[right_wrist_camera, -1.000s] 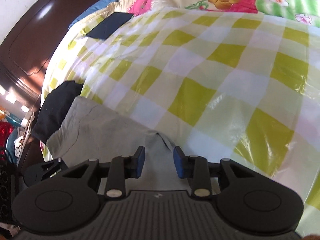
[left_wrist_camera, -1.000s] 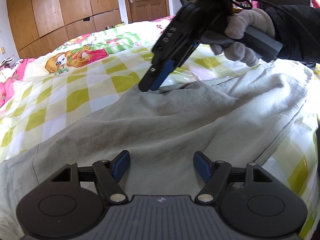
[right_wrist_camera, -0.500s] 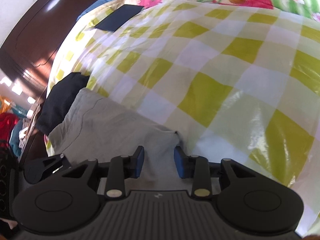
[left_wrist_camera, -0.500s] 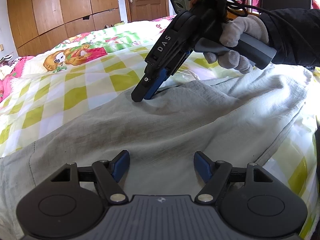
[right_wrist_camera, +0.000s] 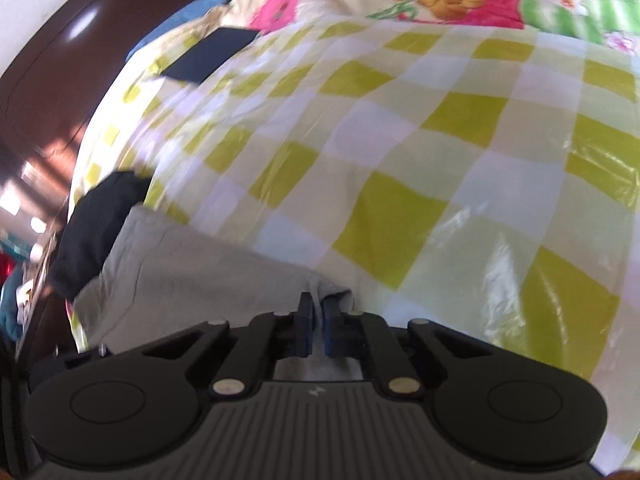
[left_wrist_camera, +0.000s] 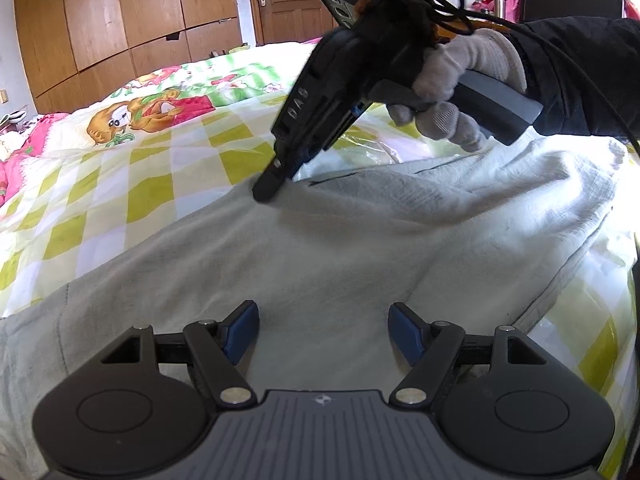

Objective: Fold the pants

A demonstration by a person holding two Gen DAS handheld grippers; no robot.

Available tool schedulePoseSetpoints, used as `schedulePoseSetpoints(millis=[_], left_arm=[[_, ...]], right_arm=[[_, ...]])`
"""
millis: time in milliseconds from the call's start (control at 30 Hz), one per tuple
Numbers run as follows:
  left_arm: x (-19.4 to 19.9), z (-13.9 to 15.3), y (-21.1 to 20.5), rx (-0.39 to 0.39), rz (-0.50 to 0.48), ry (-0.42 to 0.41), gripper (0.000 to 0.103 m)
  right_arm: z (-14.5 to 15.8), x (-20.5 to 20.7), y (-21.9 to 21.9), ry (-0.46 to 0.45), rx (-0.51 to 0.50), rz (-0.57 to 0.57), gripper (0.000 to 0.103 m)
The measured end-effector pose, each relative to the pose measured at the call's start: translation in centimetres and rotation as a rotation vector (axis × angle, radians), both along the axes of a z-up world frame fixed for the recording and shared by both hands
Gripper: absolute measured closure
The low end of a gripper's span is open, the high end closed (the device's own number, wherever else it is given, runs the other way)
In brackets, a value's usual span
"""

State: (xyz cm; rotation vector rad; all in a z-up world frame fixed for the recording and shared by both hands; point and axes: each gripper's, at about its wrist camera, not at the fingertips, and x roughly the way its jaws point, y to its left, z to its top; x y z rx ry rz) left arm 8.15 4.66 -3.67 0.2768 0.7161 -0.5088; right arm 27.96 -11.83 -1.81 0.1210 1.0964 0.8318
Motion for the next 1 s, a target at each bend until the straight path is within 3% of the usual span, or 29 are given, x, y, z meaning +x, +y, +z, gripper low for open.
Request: schedulePoseSetpoints(millis=[133,300,467,567,633,700,733,767,900,1000], left_arm=[[-0.1,-0.3,-0.1,0.01,0.007,0.003,0.017],[-0.7,-0.1,0.1,0.021,0.01,-0.003,0.016],[-1.1,0.1,-0.2,0.048,0.013,-0.013,0.016],[-1.3,0.4,-1.0,0.075,0.011,-0.021,0.016],[-1.3,0.4,-1.4,0.089,0.005,-0.02,0.016],[-1.1,0.3,-1.9,0.099,0.003,-0.017,0.016],[-1.0,0.3,-2.2,0.106,0.003,-0.017,0.016],[-1.0,0.4,-2.4,0.113,0.001,-0.022,0.016],[-1.1,0.9,-3.5,0.132,-0.023,-0.038,0.016],[-1.4,0.9,-4.6,0.143,-0.05,-0.04,0.016]], right_arm=[[0.6,0.1,-1.0,-0.01,-0.004,-0.05,0.081],[3.2,-4.5,-6.8,-0.081,0.009,-0.194,0.081],[2.5,-10.5,-10.3,-0.102,-0.185,-0.212,0.081],[0.9,-11.3,-11.6,-0.103,-0.301,-0.221,0.087],[0.0,-11.1,-12.8,-0.139,-0.367,-0.234,0.103],[0.3,-10.5,-14.2,-0.125,-0.347,-0.305,0.103],[1.0,-10.5,-14.5,-0.161,-0.354,-0.334,0.092],[1.6,-10.9,-14.7,-0.202,-0.361,-0.347,0.091],[3.3,-12.6,-14.6,-0.196,-0.226,-0.285,0.092],[2.0,-13.5,-14.0,-0.181,-0.253,-0.258,0.091]])
